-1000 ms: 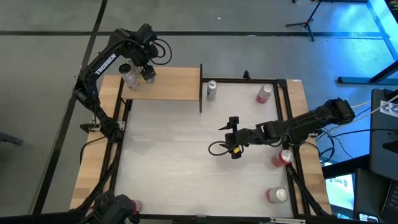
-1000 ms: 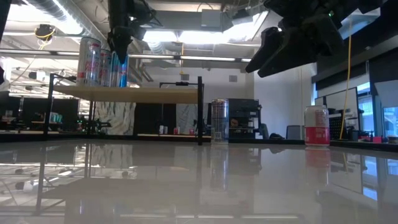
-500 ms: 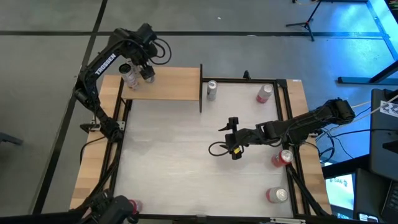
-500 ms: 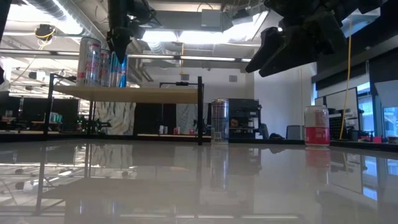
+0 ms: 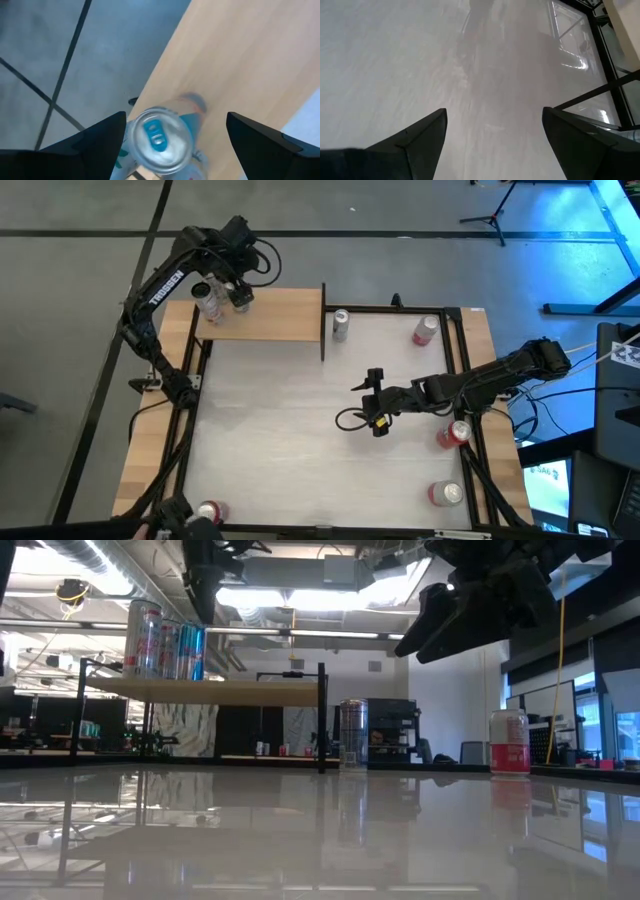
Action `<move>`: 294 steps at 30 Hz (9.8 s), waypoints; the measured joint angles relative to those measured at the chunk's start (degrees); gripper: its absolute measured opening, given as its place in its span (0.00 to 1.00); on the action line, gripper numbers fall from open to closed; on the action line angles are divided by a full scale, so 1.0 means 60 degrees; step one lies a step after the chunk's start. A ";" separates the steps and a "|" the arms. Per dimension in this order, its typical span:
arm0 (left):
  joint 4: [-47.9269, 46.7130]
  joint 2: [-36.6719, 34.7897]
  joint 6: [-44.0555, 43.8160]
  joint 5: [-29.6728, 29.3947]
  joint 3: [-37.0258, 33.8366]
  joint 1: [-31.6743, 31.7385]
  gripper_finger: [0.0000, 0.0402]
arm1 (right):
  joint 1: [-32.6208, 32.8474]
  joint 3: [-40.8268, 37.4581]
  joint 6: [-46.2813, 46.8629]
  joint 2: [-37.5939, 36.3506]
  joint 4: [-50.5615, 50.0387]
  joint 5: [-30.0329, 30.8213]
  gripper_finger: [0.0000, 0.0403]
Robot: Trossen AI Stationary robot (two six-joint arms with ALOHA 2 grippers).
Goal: Place canned beverage on shelf
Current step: Put the blue soda can on the shelf aligned with the blue soda can
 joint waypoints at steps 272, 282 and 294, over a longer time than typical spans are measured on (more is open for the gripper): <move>1.7096 0.0219 -0.4715 0.0183 -1.1555 -1.0120 0.78 | -0.0951 -0.0047 -0.0457 0.1687 0.0911 -0.3052 0.73; 1.5494 -0.0815 -0.4754 -0.1204 -1.0816 -1.0165 0.78 | -0.0936 -0.0579 0.0296 0.1107 0.0210 -0.3594 0.73; 1.4986 -0.0814 -0.5122 -0.0274 -0.9353 -0.9044 0.78 | -0.0936 -0.2780 0.0506 0.1107 0.3664 -0.3918 0.73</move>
